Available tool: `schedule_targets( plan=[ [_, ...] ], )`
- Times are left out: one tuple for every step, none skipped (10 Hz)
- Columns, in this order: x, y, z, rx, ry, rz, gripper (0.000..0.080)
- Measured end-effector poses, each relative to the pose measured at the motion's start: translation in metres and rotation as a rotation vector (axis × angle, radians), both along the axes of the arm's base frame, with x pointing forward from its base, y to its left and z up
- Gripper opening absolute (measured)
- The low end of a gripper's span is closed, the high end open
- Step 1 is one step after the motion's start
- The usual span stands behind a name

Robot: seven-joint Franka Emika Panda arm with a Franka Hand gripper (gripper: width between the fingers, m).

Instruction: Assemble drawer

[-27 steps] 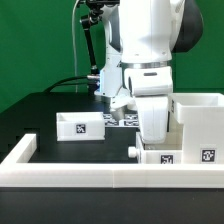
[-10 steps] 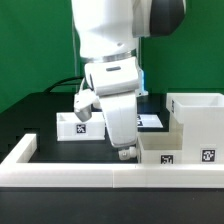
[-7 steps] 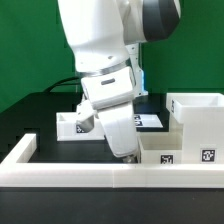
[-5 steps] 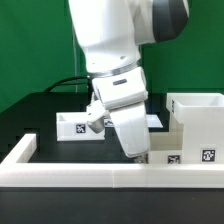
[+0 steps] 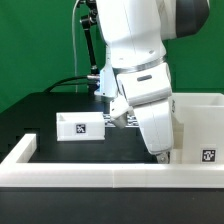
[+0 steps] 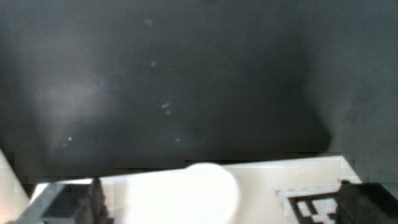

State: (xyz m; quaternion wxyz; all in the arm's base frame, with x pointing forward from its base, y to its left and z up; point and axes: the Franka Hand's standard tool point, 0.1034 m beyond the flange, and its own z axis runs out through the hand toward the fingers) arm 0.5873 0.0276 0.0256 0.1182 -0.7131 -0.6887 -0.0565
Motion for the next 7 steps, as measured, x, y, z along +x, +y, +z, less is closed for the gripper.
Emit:
schedule_targets(
  plan=[
    [0.0013,0.0025,0.0013,-0.011,-0.003,0.007,0.0649],
    [0.0002,0.0062,-0.0002,-0.008,0.0,0.012,0.0649],
    [0.001,0.0083,0.0008,-0.008,-0.001,0.013,0.0649],
    [0.0019,0.0086,0.003,-0.013,0.005,0.018,0.0649],
    [0.0036,0.0074,0.0058,-0.016,0.003,0.0,0.0649],
    [0.0026,0.0065,0.0038,-0.015,0.006,-0.001,0.0649],
    [0.0019,0.004,0.0027,-0.013,0.005,0.009,0.0649]
  ],
)
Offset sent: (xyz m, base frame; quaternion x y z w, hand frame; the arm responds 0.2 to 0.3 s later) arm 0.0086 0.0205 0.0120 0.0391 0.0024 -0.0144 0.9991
